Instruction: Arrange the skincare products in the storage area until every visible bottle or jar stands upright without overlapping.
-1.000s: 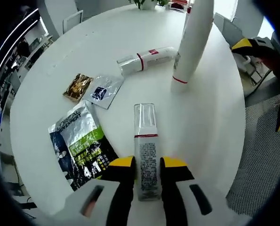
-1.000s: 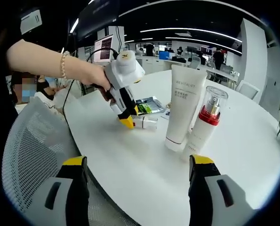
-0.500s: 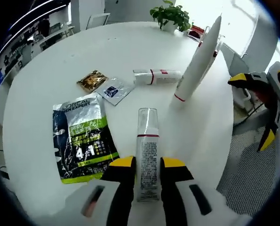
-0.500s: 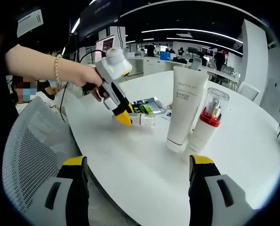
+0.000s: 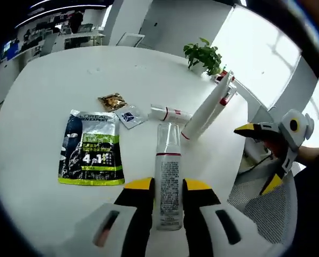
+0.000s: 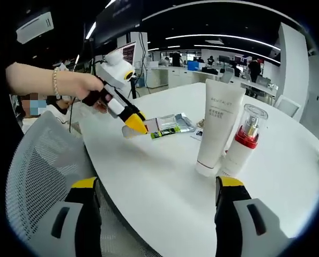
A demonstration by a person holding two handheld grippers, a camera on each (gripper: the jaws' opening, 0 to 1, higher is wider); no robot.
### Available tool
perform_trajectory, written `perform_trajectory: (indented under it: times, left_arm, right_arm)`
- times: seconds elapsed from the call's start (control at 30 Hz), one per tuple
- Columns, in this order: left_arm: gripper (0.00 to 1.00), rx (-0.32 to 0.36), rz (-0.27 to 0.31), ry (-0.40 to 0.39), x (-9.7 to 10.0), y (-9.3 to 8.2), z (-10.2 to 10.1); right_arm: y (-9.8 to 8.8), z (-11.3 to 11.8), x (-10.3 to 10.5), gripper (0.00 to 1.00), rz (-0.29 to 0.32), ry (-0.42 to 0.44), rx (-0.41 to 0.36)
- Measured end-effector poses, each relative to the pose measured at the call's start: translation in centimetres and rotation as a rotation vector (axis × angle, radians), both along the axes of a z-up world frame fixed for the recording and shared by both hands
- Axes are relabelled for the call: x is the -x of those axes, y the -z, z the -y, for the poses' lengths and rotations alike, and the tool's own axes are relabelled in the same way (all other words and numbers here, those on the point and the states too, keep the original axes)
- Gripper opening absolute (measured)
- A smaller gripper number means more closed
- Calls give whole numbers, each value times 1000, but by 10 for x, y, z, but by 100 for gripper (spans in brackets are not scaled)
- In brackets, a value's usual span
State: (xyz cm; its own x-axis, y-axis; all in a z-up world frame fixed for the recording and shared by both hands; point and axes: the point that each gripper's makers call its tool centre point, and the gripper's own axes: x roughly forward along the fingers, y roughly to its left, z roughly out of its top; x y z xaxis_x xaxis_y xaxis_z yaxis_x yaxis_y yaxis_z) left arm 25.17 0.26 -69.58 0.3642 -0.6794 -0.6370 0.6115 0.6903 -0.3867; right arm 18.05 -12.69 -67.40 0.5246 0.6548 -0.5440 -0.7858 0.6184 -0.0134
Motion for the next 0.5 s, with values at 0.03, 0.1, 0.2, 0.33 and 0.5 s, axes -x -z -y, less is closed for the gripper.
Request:
perform_trajectory:
  times: [0.03, 0.1, 0.2, 0.33, 0.5]
  left_arm:
    - [24, 12, -5, -9, 3, -2, 0]
    - [24, 23, 7, -7, 5, -5, -1]
    - [24, 54, 18, -2, 11, -13, 0]
    - [24, 155, 32, -22, 16, -28, 2]
    - [24, 244, 57, -26, 29, -50, 7]
  right_arm:
    - [0, -2, 2, 88, 1, -11, 4]
    - [-2, -6, 4, 88, -3, -26, -6]
    - [-5, -8, 4, 88, -14, -35, -29]
    - [-20, -14, 1, 86, -32, -31, -122]
    - [-40, -39, 2, 80, -109, -76, -318]
